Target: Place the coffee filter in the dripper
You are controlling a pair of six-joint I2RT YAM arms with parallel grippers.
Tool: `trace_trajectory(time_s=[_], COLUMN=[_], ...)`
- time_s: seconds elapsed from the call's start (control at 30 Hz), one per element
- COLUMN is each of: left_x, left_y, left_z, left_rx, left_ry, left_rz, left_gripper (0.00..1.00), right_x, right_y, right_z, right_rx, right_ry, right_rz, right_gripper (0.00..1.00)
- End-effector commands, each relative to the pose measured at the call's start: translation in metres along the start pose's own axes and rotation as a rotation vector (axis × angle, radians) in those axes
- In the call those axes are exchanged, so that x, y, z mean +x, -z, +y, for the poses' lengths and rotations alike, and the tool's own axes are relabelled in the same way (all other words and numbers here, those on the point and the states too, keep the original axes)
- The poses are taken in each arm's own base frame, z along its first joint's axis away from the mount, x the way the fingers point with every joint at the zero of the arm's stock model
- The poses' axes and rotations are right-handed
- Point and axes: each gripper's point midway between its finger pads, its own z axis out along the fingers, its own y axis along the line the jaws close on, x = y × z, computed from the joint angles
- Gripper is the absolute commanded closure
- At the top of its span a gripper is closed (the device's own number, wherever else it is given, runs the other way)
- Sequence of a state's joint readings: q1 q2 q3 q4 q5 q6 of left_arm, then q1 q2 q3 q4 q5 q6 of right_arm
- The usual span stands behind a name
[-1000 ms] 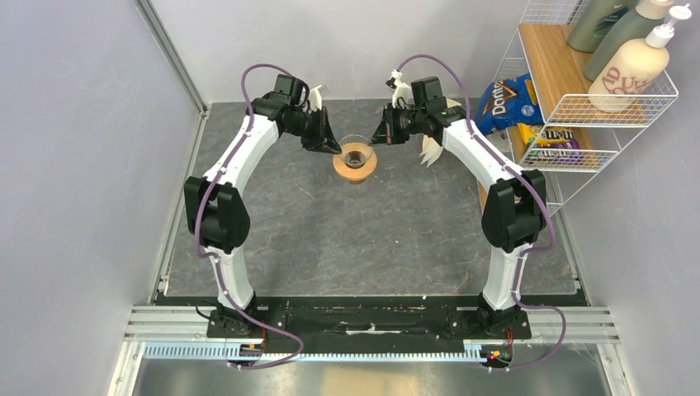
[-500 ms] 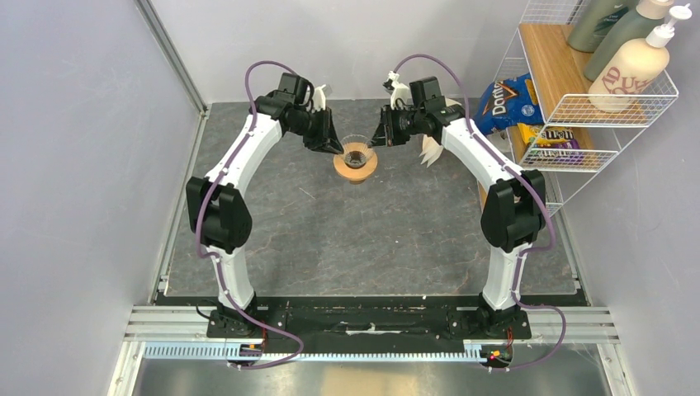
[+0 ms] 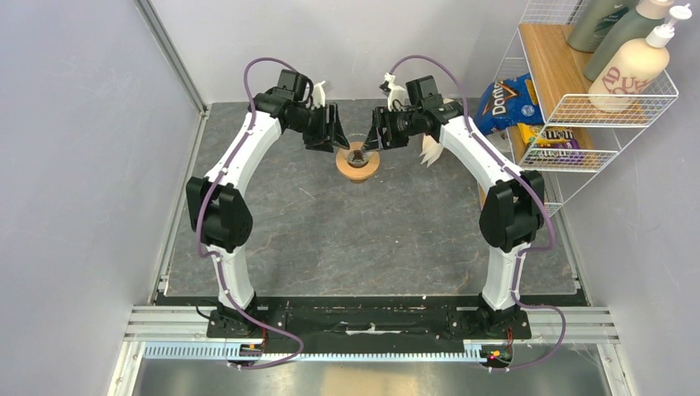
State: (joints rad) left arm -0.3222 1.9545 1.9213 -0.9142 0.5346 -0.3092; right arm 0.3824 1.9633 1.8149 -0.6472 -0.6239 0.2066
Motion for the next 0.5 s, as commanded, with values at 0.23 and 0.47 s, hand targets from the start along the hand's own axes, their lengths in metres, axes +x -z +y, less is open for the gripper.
trace_trajectory(time_s=[0.23, 0.47], left_x=[-0.057, -0.070], left_y=[0.073, 0.131], left_z=[0.003, -0.002], left_rx=[0.005, -0.014], left_ry=[-0.069, -0.305], left_rz=[-0.255, -0.425], left_gripper=[0.19, 0.10], right_x=[-0.070, -0.042], right_y=[0.084, 0.152], right_z=[0.019, -0.009], right_rx=[0.043, 0.220], right_ry=[0.137, 0.414], right_rz=[-0.209, -0.121], right_gripper=[0.20, 0.07])
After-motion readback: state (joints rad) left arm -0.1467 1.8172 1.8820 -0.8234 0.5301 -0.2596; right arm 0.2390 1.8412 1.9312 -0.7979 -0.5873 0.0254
